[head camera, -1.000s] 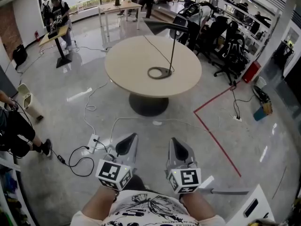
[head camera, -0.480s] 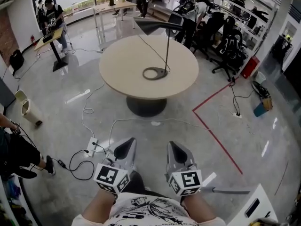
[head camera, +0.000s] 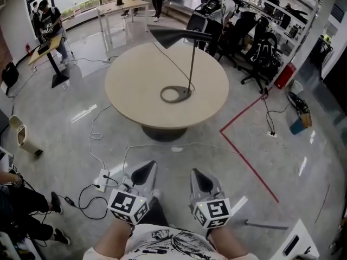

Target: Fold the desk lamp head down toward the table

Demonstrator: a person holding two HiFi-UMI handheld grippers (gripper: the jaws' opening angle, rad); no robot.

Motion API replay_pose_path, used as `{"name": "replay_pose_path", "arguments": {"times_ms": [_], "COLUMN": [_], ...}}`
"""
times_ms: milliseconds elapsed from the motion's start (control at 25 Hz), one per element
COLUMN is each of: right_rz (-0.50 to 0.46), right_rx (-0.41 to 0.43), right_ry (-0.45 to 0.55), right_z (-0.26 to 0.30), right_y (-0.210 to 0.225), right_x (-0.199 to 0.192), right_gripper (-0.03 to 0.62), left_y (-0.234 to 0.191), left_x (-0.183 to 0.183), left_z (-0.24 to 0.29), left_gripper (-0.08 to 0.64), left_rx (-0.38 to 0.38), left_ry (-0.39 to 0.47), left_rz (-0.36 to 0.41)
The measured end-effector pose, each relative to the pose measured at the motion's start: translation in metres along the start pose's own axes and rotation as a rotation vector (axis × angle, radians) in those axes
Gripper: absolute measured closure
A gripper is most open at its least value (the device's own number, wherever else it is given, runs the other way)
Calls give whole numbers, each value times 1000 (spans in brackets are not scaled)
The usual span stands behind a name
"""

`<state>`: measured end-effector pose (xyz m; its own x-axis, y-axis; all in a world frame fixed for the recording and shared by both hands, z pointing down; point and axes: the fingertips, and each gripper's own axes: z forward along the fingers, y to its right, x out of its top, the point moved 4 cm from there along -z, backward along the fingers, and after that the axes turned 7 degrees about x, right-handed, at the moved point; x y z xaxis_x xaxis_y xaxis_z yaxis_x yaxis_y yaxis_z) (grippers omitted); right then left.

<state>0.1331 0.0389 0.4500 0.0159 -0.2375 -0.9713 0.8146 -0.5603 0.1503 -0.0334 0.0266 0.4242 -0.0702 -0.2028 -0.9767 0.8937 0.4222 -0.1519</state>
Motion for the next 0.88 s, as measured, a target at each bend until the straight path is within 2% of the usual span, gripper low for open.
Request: {"name": "replay_pose_path", "arguments": {"times_ms": [440,600,880], "right_rz": [-45,-106,-131], "right_rx": [-105,-137,-129], "right_ry": [33,44,34], "right_z": [117,147,183], "right_y": [40,51,74], "right_x": [40,57,68], "right_gripper": [584,584,584], "left_y": [-91,-110,-127], "left_x": [39,50,54], "left_z": [96,115,147], "left_gripper": [554,554,554], "left_rx": [-97,-131,-131], "left_ry": [21,38,34], "left_rz": [4,4,-29]}}
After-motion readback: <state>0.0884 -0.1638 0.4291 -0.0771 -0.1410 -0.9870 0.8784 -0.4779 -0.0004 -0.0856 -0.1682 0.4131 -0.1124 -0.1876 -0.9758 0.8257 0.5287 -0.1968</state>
